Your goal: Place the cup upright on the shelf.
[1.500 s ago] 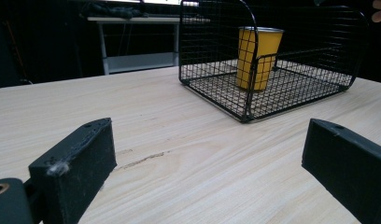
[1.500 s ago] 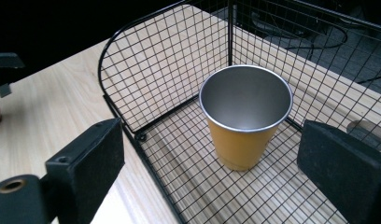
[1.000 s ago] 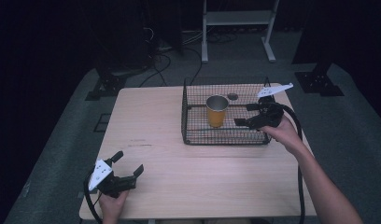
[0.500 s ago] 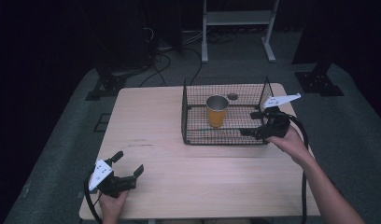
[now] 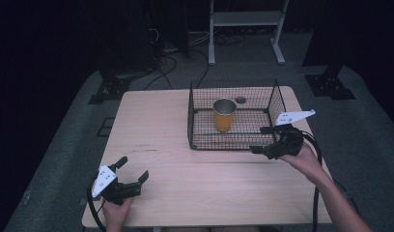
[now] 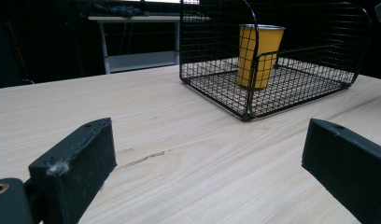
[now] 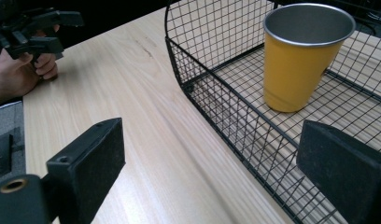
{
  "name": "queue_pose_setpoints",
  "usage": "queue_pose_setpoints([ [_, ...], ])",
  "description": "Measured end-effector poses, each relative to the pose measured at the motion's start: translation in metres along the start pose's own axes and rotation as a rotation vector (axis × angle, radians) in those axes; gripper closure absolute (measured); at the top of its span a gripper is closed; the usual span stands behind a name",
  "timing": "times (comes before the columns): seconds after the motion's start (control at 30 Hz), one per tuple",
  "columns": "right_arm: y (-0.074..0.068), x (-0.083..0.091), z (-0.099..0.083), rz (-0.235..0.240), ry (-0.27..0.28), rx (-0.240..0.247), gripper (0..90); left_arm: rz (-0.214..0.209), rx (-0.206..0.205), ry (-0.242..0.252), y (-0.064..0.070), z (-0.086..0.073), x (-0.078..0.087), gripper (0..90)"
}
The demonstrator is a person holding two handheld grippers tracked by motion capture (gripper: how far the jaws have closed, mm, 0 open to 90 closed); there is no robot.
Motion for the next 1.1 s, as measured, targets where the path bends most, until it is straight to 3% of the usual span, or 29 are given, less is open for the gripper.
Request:
queue_pose_setpoints([
  [0.53, -0.009, 0.015, -0.022, -0.004, 0.008, -0.006, 7.0, -0.001, -0.001, -0.003, 0.000, 0.000, 0.000, 2.2],
  [1.1, -0.007, 0.028, -0.044, -0.029, 0.000, -0.028, 7.0, 0.000, -0.004, -0.003, 0.000, 0.000, 0.000, 2.2],
])
Point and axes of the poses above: each handheld gripper's, and its own axes: x roughly backward along the jaws, z roughly out of its top, y roughly to its right, the point moved 8 cm from there along -x, roughly forward along the jaws, and after that the axes turned 14 degrees about y, right-handed, at the moved point
